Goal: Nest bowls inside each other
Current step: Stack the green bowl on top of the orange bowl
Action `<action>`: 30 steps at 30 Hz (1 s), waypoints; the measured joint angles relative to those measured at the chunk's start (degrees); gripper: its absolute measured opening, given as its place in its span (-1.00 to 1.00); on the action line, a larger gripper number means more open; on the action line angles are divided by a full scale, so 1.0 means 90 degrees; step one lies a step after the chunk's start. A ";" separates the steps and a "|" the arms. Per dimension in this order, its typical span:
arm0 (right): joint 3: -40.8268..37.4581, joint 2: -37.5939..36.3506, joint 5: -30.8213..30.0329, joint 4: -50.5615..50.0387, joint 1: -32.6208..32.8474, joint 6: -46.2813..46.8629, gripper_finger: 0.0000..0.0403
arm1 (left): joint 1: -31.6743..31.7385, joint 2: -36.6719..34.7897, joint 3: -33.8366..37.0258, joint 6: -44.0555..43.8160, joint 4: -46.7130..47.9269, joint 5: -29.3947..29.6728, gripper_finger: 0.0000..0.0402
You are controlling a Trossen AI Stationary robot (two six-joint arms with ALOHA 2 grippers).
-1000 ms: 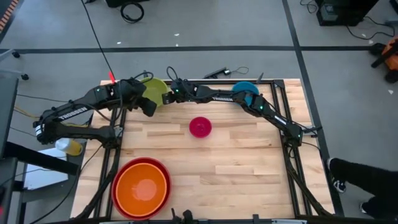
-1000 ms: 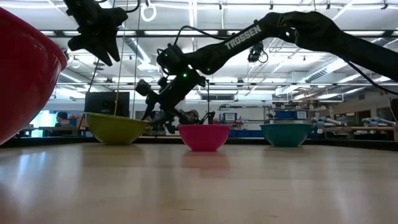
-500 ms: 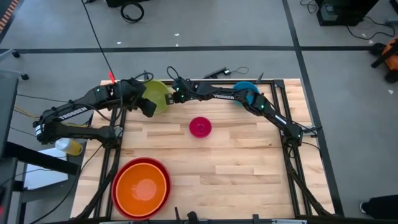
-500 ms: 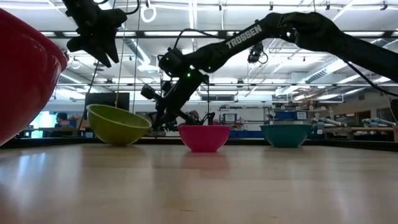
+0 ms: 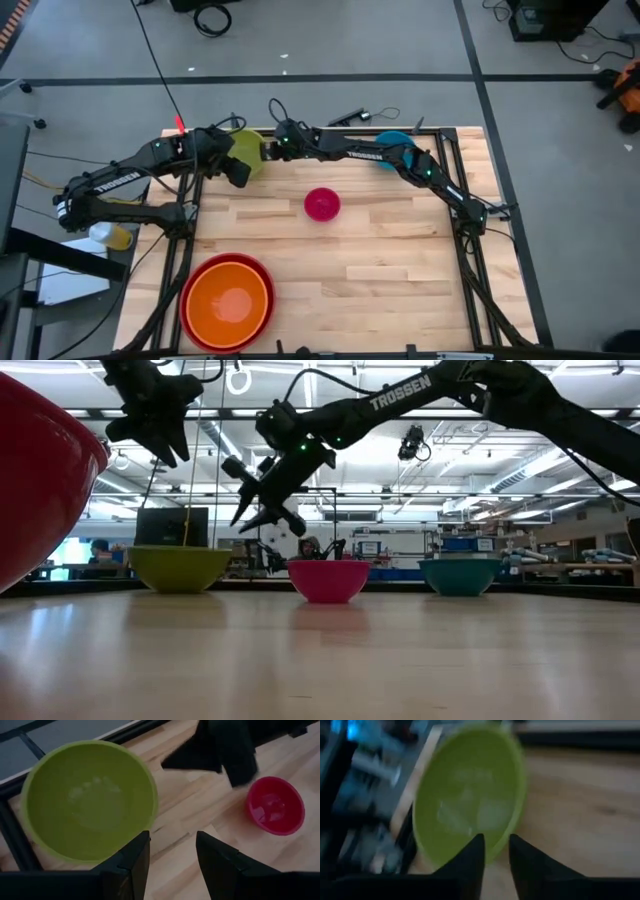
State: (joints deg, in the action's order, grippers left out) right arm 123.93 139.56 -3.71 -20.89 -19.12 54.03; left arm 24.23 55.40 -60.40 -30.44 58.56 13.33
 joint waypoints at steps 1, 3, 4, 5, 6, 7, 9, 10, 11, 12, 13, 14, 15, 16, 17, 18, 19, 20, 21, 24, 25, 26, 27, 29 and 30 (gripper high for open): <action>-0.0019 0.0060 -0.0283 0.0155 0.0019 0.0150 -0.42 | 0.0005 0.0000 0.0000 0.0000 0.0005 0.0009 -0.19; -0.0046 0.0140 -0.0523 0.0376 0.0020 0.0342 -0.28 | 0.0007 0.0009 0.0000 0.0004 0.0042 0.0142 -0.19; -0.0050 0.0245 -0.0606 0.0559 0.0019 0.0386 -0.22 | 0.0007 0.0039 0.0000 0.0005 0.0078 0.0271 -0.19; -0.0045 0.0310 -0.0605 0.0843 0.0018 0.0462 -0.15 | 0.0007 0.0090 0.0000 0.0006 0.0104 0.0418 -0.19; -0.0045 0.0327 -0.0493 0.0863 0.0015 0.0571 -0.10 | 0.0014 0.0151 0.0002 0.0016 0.0139 0.0577 -0.19; -0.0045 0.0343 -0.0386 0.0793 -0.0004 0.0676 -0.04 | 0.0028 0.0232 0.0025 0.0077 0.0134 0.0737 -0.19; -0.0023 0.0469 -0.0325 0.0878 -0.0009 0.0818 0.05 | 0.0046 0.0413 0.0151 0.0391 -0.0091 0.0909 -0.19; -0.0039 0.0496 -0.0274 0.0816 -0.0013 0.0778 0.09 | 0.0078 0.0514 0.0230 0.0545 -0.0191 0.0899 -0.19; -0.0051 0.0533 -0.0285 0.0833 -0.0014 0.0739 0.12 | 0.0094 0.0661 0.0316 0.0632 -0.0247 0.0896 -0.19; -0.0055 0.0566 -0.0317 0.0939 -0.0014 0.0764 0.15 | 0.0108 0.0800 0.0383 0.0659 -0.0295 0.0882 -0.19; -0.0055 0.0569 -0.0341 0.1045 -0.0014 0.0806 0.17 | 0.0119 0.0913 0.0453 0.0668 -0.0338 0.0850 -0.19; -0.0055 0.0560 -0.0343 0.1153 -0.0014 0.0813 0.18 | 0.0124 0.1037 0.0526 0.0669 -0.0322 0.0832 -0.19; -0.0044 0.0539 -0.0336 0.1225 -0.0016 0.0815 0.18 | 0.0124 0.1160 0.0587 0.0673 -0.0302 0.0832 -0.19; -0.0032 0.0522 -0.0322 0.1222 -0.0018 0.0812 0.18 | 0.0125 0.1267 0.0656 0.0677 -0.0335 0.0832 -0.19; -0.0031 0.0516 -0.0311 0.1204 -0.0030 0.0785 0.18 | 0.0150 0.1373 0.0735 0.0722 -0.0375 0.0823 -0.19; -0.0033 0.0517 -0.0315 0.1183 -0.0049 0.0729 0.18 | 0.0176 0.1484 0.0804 0.0814 -0.0380 0.0788 -0.19; -0.0040 0.0532 -0.0317 0.1162 -0.0062 0.0704 0.18 | 0.0189 0.1573 0.0858 0.0903 -0.0406 0.0732 -0.19; -0.0047 0.0541 -0.0322 0.1150 -0.0074 0.0690 0.17 | 0.0194 0.1648 0.0906 0.0941 -0.0463 0.0701 -0.19; -0.0050 0.0547 -0.0322 0.1152 -0.0090 0.0694 0.17 | 0.0198 0.1731 0.0956 0.0986 -0.0495 0.0676 -0.19; -0.0047 0.0544 -0.0302 0.1215 -0.0145 0.0683 0.17 | 0.0226 0.1922 0.1102 0.1288 -0.0757 0.0546 -0.19; -0.0044 0.0540 -0.0289 0.1196 -0.0163 0.0668 0.17 | 0.0223 0.1992 0.1141 0.1423 -0.0960 0.0477 -0.19; -0.0043 0.0540 -0.0284 0.1161 -0.0164 0.0636 0.17 | 0.0224 0.2051 0.1174 0.1541 -0.1190 0.0391 -0.19; -0.0043 0.0540 -0.0256 0.1109 -0.0164 0.0610 0.17 | 0.0229 0.2121 0.1203 0.1645 -0.1363 0.0375 -0.19; -0.0045 0.0540 -0.0152 0.1065 -0.0155 0.0579 0.17 | 0.0267 0.2272 0.1229 0.1781 -0.1629 0.0193 -0.19; -0.0048 0.0540 -0.0135 0.1016 -0.0159 0.0549 0.17 | 0.0289 0.2350 0.1233 0.1825 -0.1718 0.0109 -0.19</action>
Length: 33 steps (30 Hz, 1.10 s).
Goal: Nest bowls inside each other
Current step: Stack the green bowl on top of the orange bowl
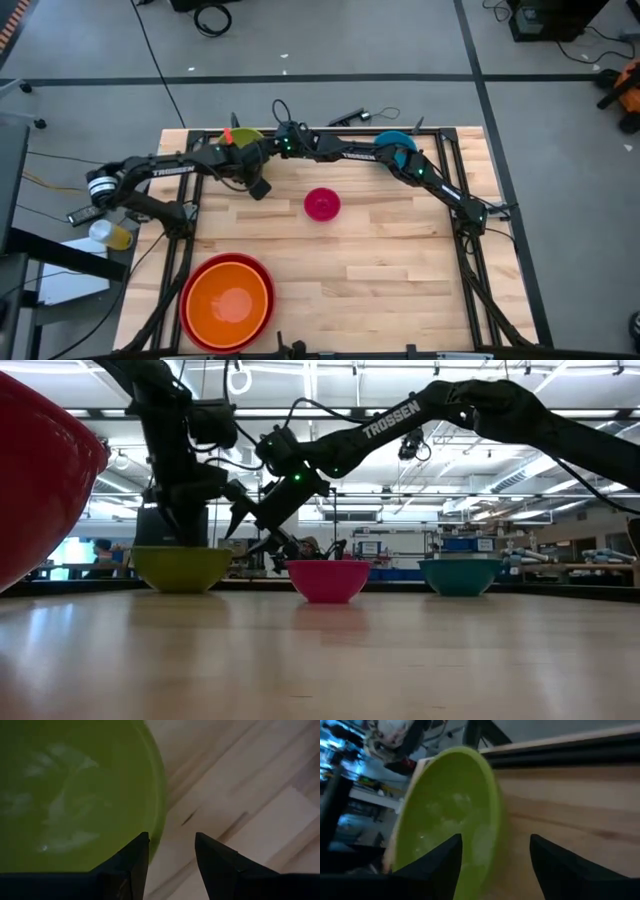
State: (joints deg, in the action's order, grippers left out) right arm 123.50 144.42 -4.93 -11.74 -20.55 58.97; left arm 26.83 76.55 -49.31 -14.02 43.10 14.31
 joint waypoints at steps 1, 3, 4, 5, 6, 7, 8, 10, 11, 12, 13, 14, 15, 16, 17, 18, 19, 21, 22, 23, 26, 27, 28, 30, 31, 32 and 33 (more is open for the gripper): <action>0.0000 0.0000 0.0017 -0.0019 -0.0015 -0.0010 0.17 | 0.0016 0.0079 0.0001 0.0006 -0.0107 -0.0090 -0.19; -0.0002 0.0000 0.0030 -0.0086 -0.0020 -0.0121 0.17 | 0.0044 0.0209 0.0001 -0.0015 -0.0174 -0.0149 -0.19; -0.0004 0.0004 0.0051 -0.0119 -0.0019 -0.0147 0.17 | 0.0044 0.0263 0.0001 -0.0016 -0.0157 -0.0161 -0.19; -0.0010 0.0006 0.0102 -0.0164 -0.0017 -0.0200 0.17 | 0.0044 0.0311 0.0001 -0.0022 -0.0146 -0.0194 -0.19; -0.0010 0.0008 0.0175 -0.0213 -0.0017 -0.0236 0.17 | 0.0042 0.0349 0.0001 -0.0017 -0.0157 -0.0220 -0.19; -0.0012 0.0012 0.0237 -0.0246 -0.0020 -0.0245 0.17 | 0.0044 0.0364 0.0001 -0.0001 -0.0188 -0.0323 -0.19; -0.0012 0.0012 0.0304 -0.0268 -0.0020 -0.0244 0.17 | 0.0040 0.0363 0.0005 0.0020 -0.0231 -0.0500 -0.19; -0.0012 0.0012 0.0453 -0.0354 -0.0022 -0.0268 0.17 | -0.0041 0.0352 0.0008 0.0057 -0.0394 -0.0864 -0.19; -0.0015 0.0012 0.0598 -0.0412 -0.0025 -0.0305 0.17 | -0.0106 0.0332 0.0002 0.0051 -0.0508 -0.0987 -0.19; -0.0020 0.0017 0.0737 -0.0429 -0.0022 -0.0300 0.17 | -0.0182 0.0289 -0.0021 0.0082 -0.0563 -0.1089 -0.19; -0.0020 0.0027 0.0923 -0.0366 0.0001 -0.0346 0.17 | -0.0263 0.0266 -0.0030 0.0150 -0.0687 -0.1170 -0.19; -0.0018 0.0026 0.1094 -0.0391 0.0043 -0.0427 0.17 | -0.0365 0.0248 -0.0045 0.0147 -0.0779 -0.1238 -0.19; -0.0011 0.0015 0.1220 -0.0479 0.0070 -0.0485 0.16 | -0.0468 0.0188 -0.0042 0.0142 -0.0741 -0.1218 -0.19; -0.0002 0.0015 0.1371 -0.0460 0.0088 -0.0551 0.13 | -0.0543 0.0094 -0.0029 0.0117 -0.0729 -0.1247 -0.19; 0.0003 0.0010 0.1498 -0.0465 0.0099 -0.0588 0.10 | -0.0622 0.0023 -0.0030 0.0041 -0.0753 -0.1217 -0.19; 0.0005 -0.0003 0.1557 -0.0507 0.0102 -0.0599 0.05 | -0.0681 -0.0016 -0.0033 -0.0005 -0.0756 -0.1189 -0.19; 0.0009 -0.0010 0.1590 -0.0554 0.0111 -0.0608 -0.02 | -0.0745 -0.0071 -0.0032 -0.0100 -0.0718 -0.1189 -0.19; 0.0017 -0.0012 0.1658 -0.0774 0.0149 -0.0694 -0.19 | -0.0882 -0.0298 -0.0023 -0.0351 -0.0618 -0.1199 -0.19; 0.0017 -0.0012 0.1649 -0.0868 0.0176 -0.0805 -0.30 | -0.0931 -0.0413 -0.0059 -0.0473 -0.0601 -0.1199 -0.19; 0.0017 -0.0012 0.1637 -0.0969 0.0206 -0.0867 -0.41 | -0.0977 -0.0527 -0.0139 -0.0535 -0.0574 -0.1198 -0.19; 0.0014 -0.0012 0.1644 -0.1288 0.0306 -0.0975 -0.75 | -0.1124 -0.0919 -0.0423 -0.0799 -0.0228 -0.1164 -0.19; 0.0017 -0.0020 0.1673 -0.1340 0.0336 -0.1040 -0.86 | -0.1184 -0.1060 -0.0514 -0.0849 -0.0088 -0.1159 -0.19; 0.0023 -0.0042 0.1630 -0.1411 0.0366 -0.1089 -0.93 | -0.1224 -0.1184 -0.0626 -0.0881 0.0066 -0.1128 -0.19; 0.0041 -0.0083 0.1534 -0.1556 0.0415 -0.1165 -0.94 | -0.1289 -0.1442 -0.0865 -0.0907 0.0231 -0.1044 -0.19; 0.0036 -0.0092 0.1445 -0.1677 0.0431 -0.1177 -0.92 | -0.1324 -0.1574 -0.1026 -0.0956 0.0126 -0.0980 -0.19; 0.0016 -0.0070 0.1363 -0.1839 0.0456 -0.1178 -0.90 | -0.1343 -0.1713 -0.1141 -0.0972 0.0097 -0.0871 -0.19; -0.0001 -0.0037 0.1261 -0.1982 0.0483 -0.1196 -0.89 | -0.1345 -0.1838 -0.1206 -0.0975 0.0255 -0.0844 -0.19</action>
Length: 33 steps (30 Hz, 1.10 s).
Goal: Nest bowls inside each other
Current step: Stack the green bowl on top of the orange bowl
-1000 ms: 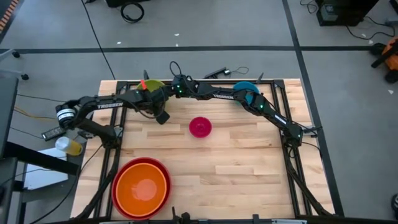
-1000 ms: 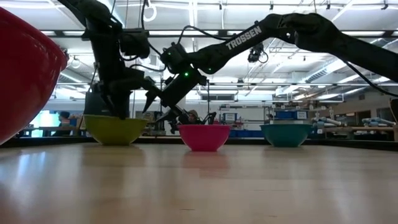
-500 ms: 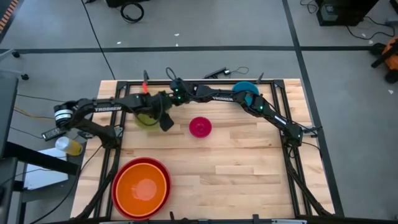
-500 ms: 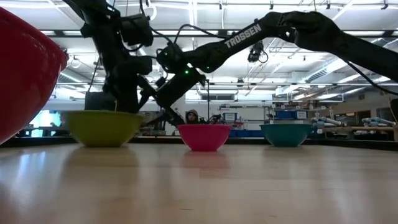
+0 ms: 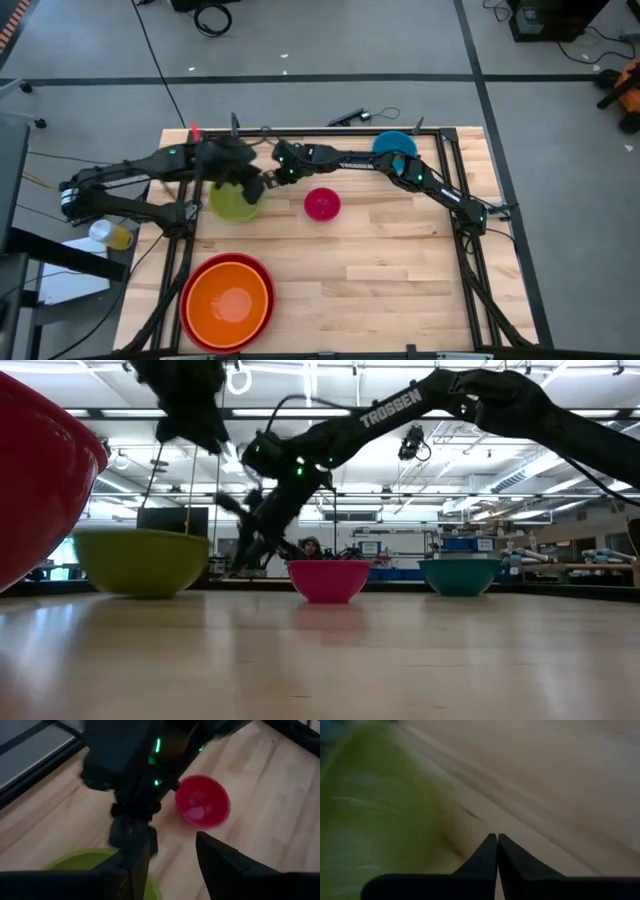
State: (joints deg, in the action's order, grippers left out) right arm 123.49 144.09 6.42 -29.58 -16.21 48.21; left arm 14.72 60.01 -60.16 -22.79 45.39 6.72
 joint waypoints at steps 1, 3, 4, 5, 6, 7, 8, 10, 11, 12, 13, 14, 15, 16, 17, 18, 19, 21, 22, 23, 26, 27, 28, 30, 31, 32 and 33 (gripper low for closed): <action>-0.0010 0.0006 -0.0107 -0.0114 0.0027 -0.0049 -0.88 | -0.0022 -0.0109 -0.0036 -0.0005 0.0148 0.0012 -0.19; -0.0010 -0.0048 -0.0230 -0.0218 0.0099 -0.0169 -0.87 | -0.0056 -0.0264 -0.0127 -0.0016 0.0022 0.0038 -0.19; -0.0001 -0.0113 -0.0323 -0.0228 0.0129 -0.0213 -0.87 | -0.0063 -0.0337 -0.0136 -0.0017 0.0032 0.0078 -0.19; 0.0004 -0.0202 -0.0394 -0.0299 0.0157 -0.0240 -0.87 | -0.0066 -0.0429 -0.0136 -0.0019 0.0120 0.0105 -0.19; 0.0012 -0.0246 -0.0470 -0.0340 0.0193 -0.0279 -0.86 | -0.0066 -0.0517 -0.0137 -0.0044 0.0177 0.0122 -0.19; 0.0018 -0.0304 -0.0540 -0.0328 0.0219 -0.0328 -0.86 | -0.0066 -0.0574 -0.0151 -0.0095 0.0230 0.0138 -0.19; 0.0016 -0.0340 -0.0585 -0.0367 0.0238 -0.0370 -0.85 | -0.0055 -0.0609 -0.0155 -0.0141 0.0324 0.0149 -0.19; 0.0004 -0.0398 -0.0639 -0.0408 0.0282 -0.0421 -0.82 | -0.0051 -0.0605 -0.0146 -0.0276 0.0641 0.0215 -0.19; 0.0003 -0.0431 -0.0634 -0.0418 0.0293 -0.0436 -0.81 | -0.0051 -0.0610 -0.0142 -0.0353 0.0737 0.0237 -0.19; 0.0003 -0.0485 -0.0613 -0.0410 0.0302 -0.0470 -0.78 | -0.0051 -0.0617 -0.0138 -0.0413 0.0835 0.0244 -0.19; 0.0004 -0.0539 -0.0559 -0.0398 0.0306 -0.0503 -0.75 | -0.0053 -0.0627 -0.0138 -0.0478 0.0934 0.0252 -0.19; 0.0007 -0.0577 -0.0510 -0.0385 0.0314 -0.0536 -0.72 | -0.0053 -0.0632 -0.0138 -0.0548 0.1022 0.0260 -0.19; 0.0018 -0.0589 -0.0439 -0.0358 0.0325 -0.0582 -0.68 | -0.0053 -0.0631 -0.0138 -0.0631 0.1127 0.0265 -0.19; 0.0018 -0.0592 -0.0365 -0.0355 0.0335 -0.0626 -0.63 | -0.0053 -0.0626 -0.0138 -0.0706 0.1292 0.0265 -0.19; 0.0014 -0.0586 -0.0287 -0.0387 0.0353 -0.0681 -0.58 | -0.0051 -0.0622 -0.0138 -0.0773 0.1506 0.0265 -0.19; 0.0007 -0.0570 -0.0217 -0.0430 0.0378 -0.0725 -0.53 | -0.0052 -0.0622 -0.0134 -0.0841 0.1732 0.0265 -0.19; 0.0002 -0.0558 -0.0165 -0.0470 0.0412 -0.0762 -0.47 | -0.0051 -0.0605 -0.0111 -0.0946 0.1916 0.0266 -0.19; 0.0001 -0.0555 -0.0148 -0.0487 0.0505 -0.0827 -0.35 | -0.0064 -0.0601 0.0026 -0.1135 0.2183 0.0266 -0.19; 0.0003 -0.0557 -0.0162 -0.0481 0.0548 -0.0831 -0.28 | -0.0093 -0.0595 0.0123 -0.1212 0.2297 0.0265 -0.19; 0.0003 -0.0558 -0.0175 -0.0481 0.0587 -0.0825 -0.22 | -0.0136 -0.0595 0.0232 -0.1286 0.2320 0.0262 -0.19; 0.0003 -0.0558 -0.0186 -0.0486 0.0689 -0.0684 -0.03 | -0.0267 -0.0601 0.0652 -0.1481 0.2189 0.0260 -0.19; 0.0003 -0.0558 -0.0201 -0.0478 0.0723 -0.0660 0.03 | -0.0318 -0.0591 0.0818 -0.1543 0.2159 0.0258 -0.19; 0.0003 -0.0558 -0.0243 -0.0458 0.0759 -0.0656 0.08 | -0.0374 -0.0583 0.0978 -0.1627 0.2111 0.0244 -0.19; 0.0003 -0.0558 -0.0384 -0.0416 0.0825 -0.0670 0.18 | -0.0456 -0.0583 0.1244 -0.1752 0.2005 0.0184 -0.19; 0.0003 -0.0558 -0.0454 -0.0405 0.0867 -0.0751 0.23 | -0.0482 -0.0583 0.1355 -0.1794 0.2004 0.0159 -0.19; 0.0003 -0.0558 -0.0549 -0.0371 0.0917 -0.0883 0.27 | -0.0494 -0.0583 0.1453 -0.1815 0.2009 0.0122 -0.19; 0.0003 -0.0558 -0.0662 -0.0311 0.0974 -0.1045 0.31 | -0.0500 -0.0583 0.1537 -0.1834 0.2000 0.0117 -0.19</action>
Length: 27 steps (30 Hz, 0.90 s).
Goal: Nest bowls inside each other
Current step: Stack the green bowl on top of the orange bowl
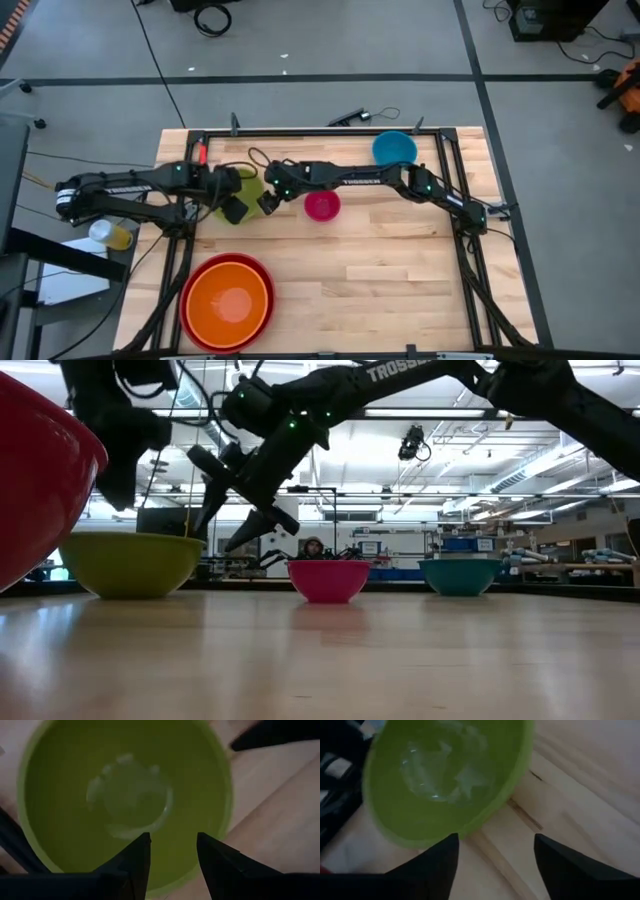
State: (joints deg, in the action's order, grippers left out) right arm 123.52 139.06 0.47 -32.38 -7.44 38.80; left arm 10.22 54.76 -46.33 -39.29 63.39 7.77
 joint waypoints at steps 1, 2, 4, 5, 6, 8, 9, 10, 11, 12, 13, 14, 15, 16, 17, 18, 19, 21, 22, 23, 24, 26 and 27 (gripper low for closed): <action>0.0000 0.0000 -0.0104 0.0074 0.0060 -0.0143 0.35 | 0.0002 -0.0002 0.0079 -0.0007 -0.0023 0.0000 -0.19; 0.0000 0.0000 -0.0167 0.0156 0.0100 -0.0246 0.39 | 0.0002 -0.0005 0.0169 -0.0012 -0.0032 0.0002 -0.19; 0.0000 0.0000 -0.0240 0.0359 0.0164 -0.0360 0.45 | 0.0005 -0.0002 0.0390 -0.0032 -0.0095 0.0001 -0.19; 0.0000 0.0000 -0.0238 0.0453 0.0186 -0.0366 0.47 | 0.0005 -0.0002 0.0499 -0.0075 -0.0209 -0.0017 -0.19; 0.0000 0.0000 -0.0239 0.0507 0.0195 -0.0352 0.48 | 0.0005 -0.0002 0.0618 -0.0127 -0.0386 -0.0096 -0.19; 0.0000 0.0000 -0.0407 0.0503 0.0193 -0.0116 0.50 | 0.0005 -0.0002 0.0869 -0.0179 -0.0770 -0.0340 -0.19; 0.0000 0.0000 -0.0541 0.0460 0.0182 0.0055 0.50 | 0.0005 -0.0002 0.0993 -0.0202 -0.0961 -0.0483 -0.19; 0.0000 0.0000 -0.0689 0.0392 0.0164 0.0245 0.50 | 0.0001 -0.0002 0.1110 -0.0238 -0.1166 -0.0631 -0.19; 0.0000 0.0000 -0.0805 0.0339 0.0142 0.0417 0.50 | -0.0020 -0.0002 0.1212 -0.0274 -0.1380 -0.0733 -0.19; 0.0000 0.0002 -0.0901 0.0323 0.0113 0.0553 0.49 | -0.0049 -0.0002 0.1320 -0.0318 -0.1631 -0.0833 -0.19; 0.0000 0.0002 -0.0951 0.0307 0.0083 0.0652 0.48 | -0.0097 -0.0002 0.1401 -0.0360 -0.1872 -0.0866 -0.19; 0.0002 0.0021 -0.0976 0.0306 0.0056 0.0702 0.47 | -0.0154 -0.0002 0.1451 -0.0386 -0.2090 -0.0879 -0.19; 0.0005 0.0029 -0.0987 0.0302 0.0028 0.0723 0.46 | -0.0213 -0.0002 0.1483 -0.0396 -0.2309 -0.0896 -0.19; 0.0004 0.0041 -0.0992 0.0259 0.0005 0.0728 0.45 | -0.0260 -0.0001 0.1496 -0.0394 -0.2505 -0.0909 -0.19; 0.0002 0.0054 -0.1003 0.0197 -0.0011 0.0723 0.44 | -0.0305 0.0002 0.1515 -0.0384 -0.2699 -0.0912 -0.19; 0.0000 0.0063 -0.1005 0.0160 -0.0028 0.0714 0.44 | -0.0344 0.0032 0.1525 -0.0383 -0.2851 -0.0912 -0.19; 0.0000 0.0063 -0.1004 0.0140 -0.0037 0.0696 0.44 | -0.0375 0.0068 0.1525 -0.0381 -0.2981 -0.0916 -0.19; 0.0000 0.0063 -0.1003 0.0089 -0.0052 0.0688 0.43 | -0.0444 0.0080 0.1525 -0.0381 -0.3088 -0.0917 -0.19; 0.0002 0.0061 -0.1000 0.0064 -0.0060 0.0685 0.43 | -0.0473 0.0071 0.1525 -0.0381 -0.3140 -0.0914 -0.19; 0.0002 0.0061 -0.0946 0.0046 -0.0062 0.0674 0.43 | -0.0513 0.0070 0.1525 -0.0381 -0.3216 -0.0913 -0.19; 0.0000 0.0061 -0.0845 0.0036 -0.0066 0.0652 0.43 | -0.0550 0.0075 0.1525 -0.0381 -0.3299 -0.0913 -0.19; 0.0000 0.0062 -0.0579 0.0106 -0.0066 0.0433 0.43 | -0.0598 0.0075 0.1525 -0.0381 -0.3463 -0.0916 -0.19; 0.0001 0.0110 -0.0541 0.0198 -0.0045 0.0222 0.43 | -0.0605 0.0073 0.1525 -0.0379 -0.3599 -0.0918 -0.19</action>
State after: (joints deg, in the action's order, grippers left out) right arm 123.53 140.05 -4.40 -30.60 -7.84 40.80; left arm 4.78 55.42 -32.60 -42.70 30.99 -0.49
